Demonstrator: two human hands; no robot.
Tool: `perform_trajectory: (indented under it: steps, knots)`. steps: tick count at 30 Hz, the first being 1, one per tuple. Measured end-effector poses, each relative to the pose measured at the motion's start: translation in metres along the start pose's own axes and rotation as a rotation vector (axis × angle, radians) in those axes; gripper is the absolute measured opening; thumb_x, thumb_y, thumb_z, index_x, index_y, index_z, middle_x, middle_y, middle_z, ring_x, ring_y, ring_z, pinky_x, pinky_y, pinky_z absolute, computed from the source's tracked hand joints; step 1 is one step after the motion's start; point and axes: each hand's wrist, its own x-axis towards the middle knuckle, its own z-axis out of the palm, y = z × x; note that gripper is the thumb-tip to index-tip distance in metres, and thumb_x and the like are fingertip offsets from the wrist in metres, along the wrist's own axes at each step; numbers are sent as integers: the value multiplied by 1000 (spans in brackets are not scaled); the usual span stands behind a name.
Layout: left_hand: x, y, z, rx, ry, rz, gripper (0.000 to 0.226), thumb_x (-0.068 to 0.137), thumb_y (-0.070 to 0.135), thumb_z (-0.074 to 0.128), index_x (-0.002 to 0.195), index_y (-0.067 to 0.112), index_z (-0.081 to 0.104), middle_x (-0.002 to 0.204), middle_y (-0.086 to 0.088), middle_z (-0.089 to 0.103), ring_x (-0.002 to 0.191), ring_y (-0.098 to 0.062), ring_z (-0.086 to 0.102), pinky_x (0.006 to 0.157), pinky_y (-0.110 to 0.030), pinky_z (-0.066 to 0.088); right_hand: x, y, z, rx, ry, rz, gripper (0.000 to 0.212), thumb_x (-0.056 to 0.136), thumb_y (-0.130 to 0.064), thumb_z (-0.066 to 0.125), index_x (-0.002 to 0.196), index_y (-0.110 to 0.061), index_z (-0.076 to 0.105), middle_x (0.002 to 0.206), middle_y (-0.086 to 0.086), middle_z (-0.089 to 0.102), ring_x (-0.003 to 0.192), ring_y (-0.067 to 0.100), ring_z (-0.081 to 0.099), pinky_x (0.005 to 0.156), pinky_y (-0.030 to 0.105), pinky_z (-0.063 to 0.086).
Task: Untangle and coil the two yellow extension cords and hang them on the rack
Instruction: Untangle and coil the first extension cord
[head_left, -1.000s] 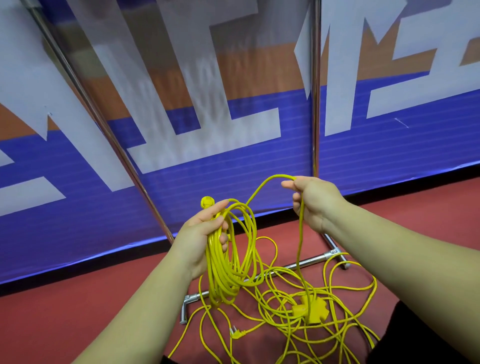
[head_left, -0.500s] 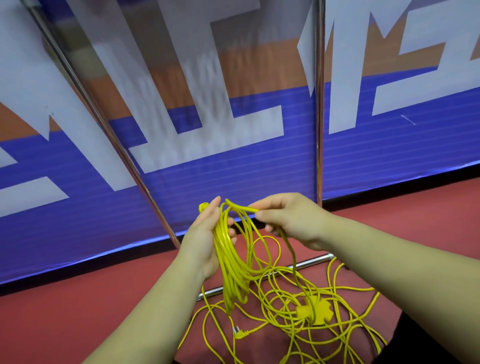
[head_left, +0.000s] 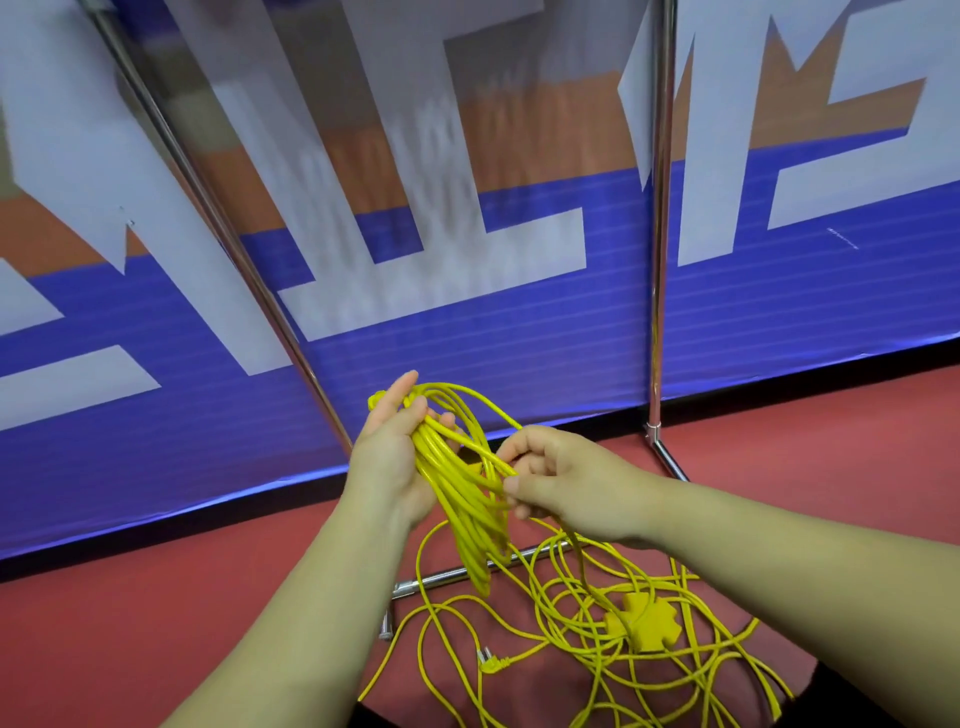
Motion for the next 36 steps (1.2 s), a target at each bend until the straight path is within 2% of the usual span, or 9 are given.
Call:
perform_trajectory:
  steps: [5, 8, 11, 14, 16, 21, 28, 32, 36]
  knots:
    - [6, 28, -6, -143, 31, 143, 24, 103, 4, 43, 118, 17, 57, 68, -10, 53, 54, -18, 61, 55, -29, 57, 1, 16, -7, -33, -84, 89, 7, 100, -2, 51, 100, -9, 53, 84, 5, 70, 75, 11, 63, 73, 24, 47]
    - [10, 39, -16, -178, 48, 181, 21, 102, 4, 43, 108, 16, 60, 61, -6, 54, 52, -15, 60, 56, -28, 57, -1, 24, -10, -136, -139, 173, 10, 102, -10, 52, 94, -12, 56, 82, 0, 69, 67, 2, 58, 65, 20, 42]
    - [11, 45, -24, -137, 24, 161, 20, 102, 5, 46, 102, 16, 63, 68, -4, 50, 51, -12, 54, 51, -25, 51, 2, 19, -12, -106, -33, 193, 15, 100, -7, 55, 86, -11, 58, 76, 2, 67, 59, 4, 57, 57, 19, 43]
    - [8, 49, -32, 7, -24, 113, 20, 101, 5, 50, 105, 17, 66, 70, -2, 50, 47, -9, 49, 44, -20, 44, 7, 7, -23, -30, 177, 153, 14, 94, -10, 65, 80, -13, 64, 68, 0, 68, 63, 18, 52, 64, 33, 40]
    - [2, 49, -34, 213, -67, 110, 19, 99, 5, 55, 105, 15, 70, 69, -4, 51, 44, -9, 46, 42, -20, 42, 6, -4, -30, -22, 253, 124, 9, 90, -11, 70, 80, -11, 69, 68, 1, 70, 64, 21, 49, 65, 35, 38]
    - [-23, 32, -21, 684, -204, 65, 10, 90, 7, 71, 95, 13, 77, 62, -2, 58, 43, -12, 40, 42, -23, 40, 4, -22, -29, -158, 322, 84, 6, 88, -11, 73, 83, -8, 72, 65, 0, 71, 45, 1, 50, 47, 17, 36]
    - [-35, 4, -5, 808, -288, 17, 19, 82, 15, 81, 101, 21, 80, 59, -9, 51, 45, -15, 41, 44, -24, 39, 4, -33, -27, -128, 334, 26, 7, 88, -12, 73, 82, -10, 71, 61, -1, 70, 45, 3, 46, 49, 18, 37]
    - [-36, -6, -2, 886, -293, 45, 21, 84, 21, 81, 105, 25, 79, 55, -4, 51, 47, -17, 43, 46, -26, 42, -3, -40, -31, -136, 255, -16, 5, 89, -10, 73, 86, -7, 72, 70, 6, 74, 56, 4, 61, 57, 15, 44]
    - [-33, -12, 1, 946, -358, 53, 16, 86, 26, 79, 102, 28, 78, 51, -1, 52, 46, -15, 47, 49, -28, 45, -4, -39, -33, -164, 236, -47, 5, 89, -12, 74, 86, -8, 72, 76, 10, 76, 71, 18, 67, 73, 33, 51]
